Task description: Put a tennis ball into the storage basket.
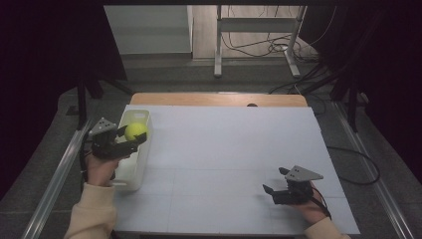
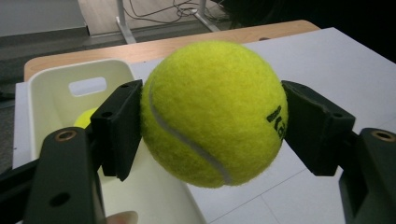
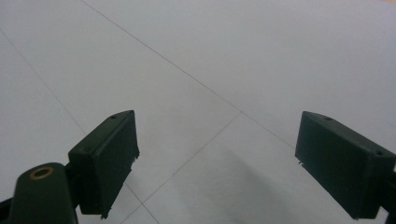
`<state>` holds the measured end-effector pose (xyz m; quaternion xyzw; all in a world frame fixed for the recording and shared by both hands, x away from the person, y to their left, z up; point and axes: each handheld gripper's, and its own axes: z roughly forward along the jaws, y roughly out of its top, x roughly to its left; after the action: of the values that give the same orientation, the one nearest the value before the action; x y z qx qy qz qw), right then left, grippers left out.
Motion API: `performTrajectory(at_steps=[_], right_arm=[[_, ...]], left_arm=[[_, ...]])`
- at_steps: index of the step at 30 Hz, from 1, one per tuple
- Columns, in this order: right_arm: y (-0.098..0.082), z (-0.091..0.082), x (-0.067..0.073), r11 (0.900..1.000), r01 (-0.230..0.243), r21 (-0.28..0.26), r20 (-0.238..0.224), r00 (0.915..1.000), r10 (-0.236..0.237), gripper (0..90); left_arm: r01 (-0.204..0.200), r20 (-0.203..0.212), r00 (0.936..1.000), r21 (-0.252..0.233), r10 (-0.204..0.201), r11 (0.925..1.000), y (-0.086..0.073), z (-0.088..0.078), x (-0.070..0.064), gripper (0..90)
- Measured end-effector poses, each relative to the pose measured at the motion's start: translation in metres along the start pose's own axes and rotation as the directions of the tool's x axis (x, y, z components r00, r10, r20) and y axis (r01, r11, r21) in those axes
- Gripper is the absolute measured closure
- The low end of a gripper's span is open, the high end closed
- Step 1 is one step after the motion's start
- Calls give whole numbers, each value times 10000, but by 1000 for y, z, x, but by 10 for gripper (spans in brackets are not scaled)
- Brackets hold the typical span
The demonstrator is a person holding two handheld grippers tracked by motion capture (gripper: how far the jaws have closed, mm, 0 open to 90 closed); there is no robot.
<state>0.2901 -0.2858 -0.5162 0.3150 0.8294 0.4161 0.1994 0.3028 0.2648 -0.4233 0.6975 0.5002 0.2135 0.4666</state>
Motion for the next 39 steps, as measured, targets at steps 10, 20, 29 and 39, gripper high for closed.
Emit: performTrajectory(at_steps=[10,20,29,39], right_arm=[[0,0,0,10000,17,18,-4,10000,-17,137],[0,1,0,10000,26,7,-13,10000,-26,137],[0,1,0,10000,32,8,-4,10000,-32,137],[0,1,0,10000,43,55,22,10000,-43,137]], left_arm=[[194,-312,9993,-14,-194,9998,-3,-4,10,269],[339,-617,9975,-74,-343,9994,-5,-9,18,268],[315,-925,9952,81,-306,9995,-8,-8,21,269],[473,-1209,9917,302,-434,9984,-12,-5,30,268]])
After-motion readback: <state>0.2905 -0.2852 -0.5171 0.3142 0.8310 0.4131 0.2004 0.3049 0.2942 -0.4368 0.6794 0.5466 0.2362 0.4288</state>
